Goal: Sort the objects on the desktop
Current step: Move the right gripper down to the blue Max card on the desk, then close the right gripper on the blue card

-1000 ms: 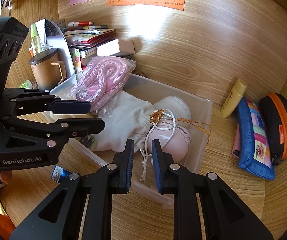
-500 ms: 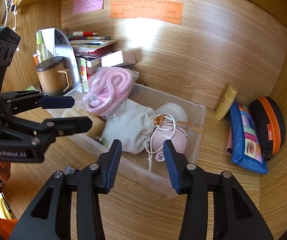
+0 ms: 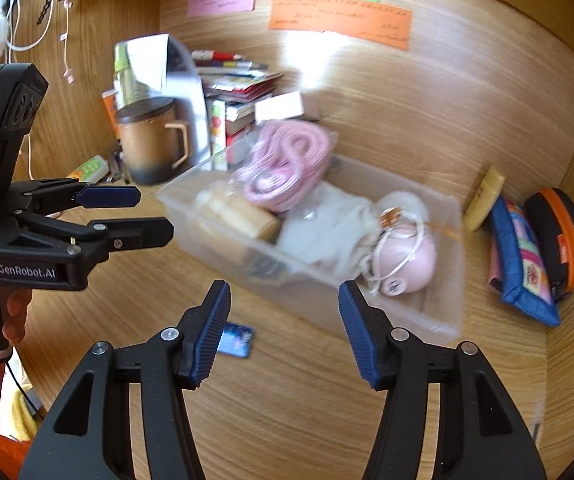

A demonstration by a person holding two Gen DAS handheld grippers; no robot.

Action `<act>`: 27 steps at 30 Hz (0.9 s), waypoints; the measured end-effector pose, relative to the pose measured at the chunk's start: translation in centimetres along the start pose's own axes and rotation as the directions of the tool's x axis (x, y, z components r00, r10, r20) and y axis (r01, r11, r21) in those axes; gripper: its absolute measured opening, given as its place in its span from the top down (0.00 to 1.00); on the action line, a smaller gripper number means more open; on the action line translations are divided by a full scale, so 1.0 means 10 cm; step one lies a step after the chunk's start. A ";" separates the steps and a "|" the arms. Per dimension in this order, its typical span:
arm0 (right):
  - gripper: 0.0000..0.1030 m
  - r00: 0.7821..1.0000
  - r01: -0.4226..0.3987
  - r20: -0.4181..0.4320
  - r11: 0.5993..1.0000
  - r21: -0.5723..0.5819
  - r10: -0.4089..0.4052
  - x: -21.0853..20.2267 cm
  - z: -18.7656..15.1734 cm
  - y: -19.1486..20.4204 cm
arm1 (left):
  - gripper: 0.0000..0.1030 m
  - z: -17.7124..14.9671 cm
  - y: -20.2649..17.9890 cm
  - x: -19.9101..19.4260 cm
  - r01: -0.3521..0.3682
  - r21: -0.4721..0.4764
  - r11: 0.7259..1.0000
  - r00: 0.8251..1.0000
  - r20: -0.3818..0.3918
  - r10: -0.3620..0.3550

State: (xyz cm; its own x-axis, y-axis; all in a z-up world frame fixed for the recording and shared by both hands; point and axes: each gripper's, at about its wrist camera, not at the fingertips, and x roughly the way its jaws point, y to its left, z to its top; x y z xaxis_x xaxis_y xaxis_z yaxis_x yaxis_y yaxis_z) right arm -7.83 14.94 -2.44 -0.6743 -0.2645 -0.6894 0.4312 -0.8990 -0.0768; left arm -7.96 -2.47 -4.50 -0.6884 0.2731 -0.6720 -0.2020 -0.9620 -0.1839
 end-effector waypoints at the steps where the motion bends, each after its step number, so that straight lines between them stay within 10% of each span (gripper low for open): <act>1: 0.49 1.000 -0.004 -0.008 1.000 -0.003 0.004 0.02 -0.02 0.04 | 0.29 -0.05 0.02 0.01 -0.003 0.003 1.000 1.000 -0.009 0.003; 27: 0.49 0.981 -0.077 -0.183 0.997 -0.023 0.071 0.61 -0.34 0.37 | 0.31 -0.39 0.06 0.25 0.045 0.045 0.998 0.994 -0.097 -0.040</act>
State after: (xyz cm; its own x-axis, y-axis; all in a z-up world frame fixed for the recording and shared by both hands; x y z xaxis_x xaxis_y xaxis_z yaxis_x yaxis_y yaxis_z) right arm -8.29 11.19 -9.42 -0.5207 -0.2592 -0.8134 0.4953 -0.8678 -0.0405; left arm -7.09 -2.43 -9.15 -0.6087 0.3093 -0.7306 -0.2638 -0.9474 -0.1814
